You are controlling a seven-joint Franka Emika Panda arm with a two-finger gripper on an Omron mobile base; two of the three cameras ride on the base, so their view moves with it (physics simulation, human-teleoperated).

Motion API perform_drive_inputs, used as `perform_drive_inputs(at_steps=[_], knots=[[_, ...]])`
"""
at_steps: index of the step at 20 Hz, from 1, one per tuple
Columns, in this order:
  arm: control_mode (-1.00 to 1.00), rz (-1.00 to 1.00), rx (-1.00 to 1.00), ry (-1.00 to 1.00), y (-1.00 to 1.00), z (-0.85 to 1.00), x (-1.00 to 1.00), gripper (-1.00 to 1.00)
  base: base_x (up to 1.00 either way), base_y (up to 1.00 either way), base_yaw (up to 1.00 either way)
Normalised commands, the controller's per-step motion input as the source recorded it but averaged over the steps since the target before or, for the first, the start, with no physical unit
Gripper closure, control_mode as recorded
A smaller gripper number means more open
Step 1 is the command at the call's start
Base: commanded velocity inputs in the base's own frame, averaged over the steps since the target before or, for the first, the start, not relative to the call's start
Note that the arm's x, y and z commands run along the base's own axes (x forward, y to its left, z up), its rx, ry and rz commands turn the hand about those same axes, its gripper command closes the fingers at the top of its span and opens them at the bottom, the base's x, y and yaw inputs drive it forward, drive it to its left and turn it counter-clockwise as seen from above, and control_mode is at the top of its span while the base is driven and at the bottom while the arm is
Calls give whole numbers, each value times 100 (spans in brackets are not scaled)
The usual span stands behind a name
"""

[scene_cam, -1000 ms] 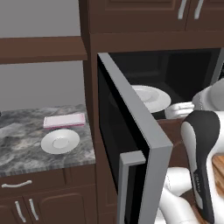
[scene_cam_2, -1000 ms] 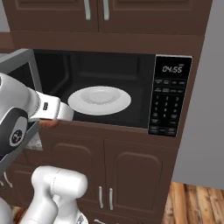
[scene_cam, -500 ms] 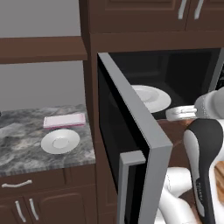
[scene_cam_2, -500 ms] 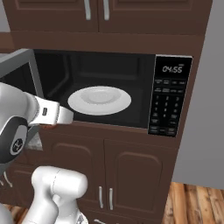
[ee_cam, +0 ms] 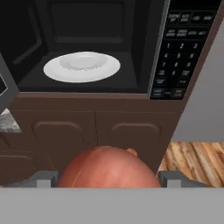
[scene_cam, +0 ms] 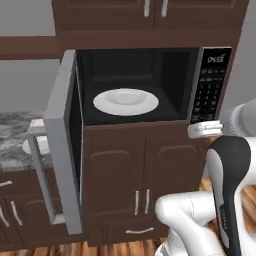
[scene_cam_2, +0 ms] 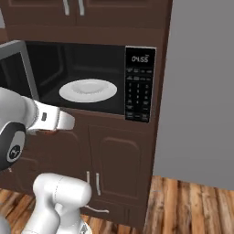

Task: Pick the onion from the microwave and place it on plate located on the counter.

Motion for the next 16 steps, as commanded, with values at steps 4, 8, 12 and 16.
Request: perform_drive_inputs(at_steps=[4, 8, 12, 16], knots=[[100, 0, 0, 0, 0, 0, 0, 100, -21, -43, 69], [100, 0, 0, 0, 0, 0, 0, 100, -14, -2, 99], [100, 0, 0, 0, 0, 0, 0, 100, -21, 0, 100], [100, 0, 0, 0, 0, 0, 0, 100, -27, 0, 100]])
